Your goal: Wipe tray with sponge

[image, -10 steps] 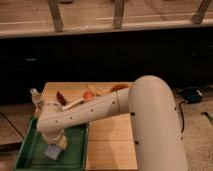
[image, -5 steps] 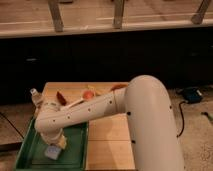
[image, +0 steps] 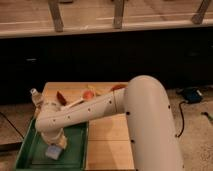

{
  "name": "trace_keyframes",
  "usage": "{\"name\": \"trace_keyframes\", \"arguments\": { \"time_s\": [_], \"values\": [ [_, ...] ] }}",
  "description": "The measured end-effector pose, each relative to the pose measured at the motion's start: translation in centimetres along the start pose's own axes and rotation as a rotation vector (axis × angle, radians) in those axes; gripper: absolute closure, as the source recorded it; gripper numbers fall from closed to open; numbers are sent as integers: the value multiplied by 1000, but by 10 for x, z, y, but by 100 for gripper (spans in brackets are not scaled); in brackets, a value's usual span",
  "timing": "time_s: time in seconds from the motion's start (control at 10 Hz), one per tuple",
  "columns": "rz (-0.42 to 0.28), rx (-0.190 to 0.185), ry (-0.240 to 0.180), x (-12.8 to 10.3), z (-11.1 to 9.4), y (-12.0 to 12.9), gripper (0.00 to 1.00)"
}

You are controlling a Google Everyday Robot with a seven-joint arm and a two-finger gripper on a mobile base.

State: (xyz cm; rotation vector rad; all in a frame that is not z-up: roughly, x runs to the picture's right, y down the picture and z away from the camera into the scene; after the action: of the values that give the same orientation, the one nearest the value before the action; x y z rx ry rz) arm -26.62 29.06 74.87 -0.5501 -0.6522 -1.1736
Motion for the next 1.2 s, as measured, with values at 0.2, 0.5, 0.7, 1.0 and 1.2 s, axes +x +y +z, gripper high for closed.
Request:
{"name": "trace_keyframes", "arguments": {
  "time_s": [0.2,0.5,0.7,1.0,1.2],
  "values": [
    [8,-9,-3,0,4,3,100],
    [31,-45,21,9,6,15,100],
    [41,-57,38,21,9,20,100],
    [14,-24,40,33,18,3,100],
    [-12,7,36,35,20,-11,100]
  ]
}}
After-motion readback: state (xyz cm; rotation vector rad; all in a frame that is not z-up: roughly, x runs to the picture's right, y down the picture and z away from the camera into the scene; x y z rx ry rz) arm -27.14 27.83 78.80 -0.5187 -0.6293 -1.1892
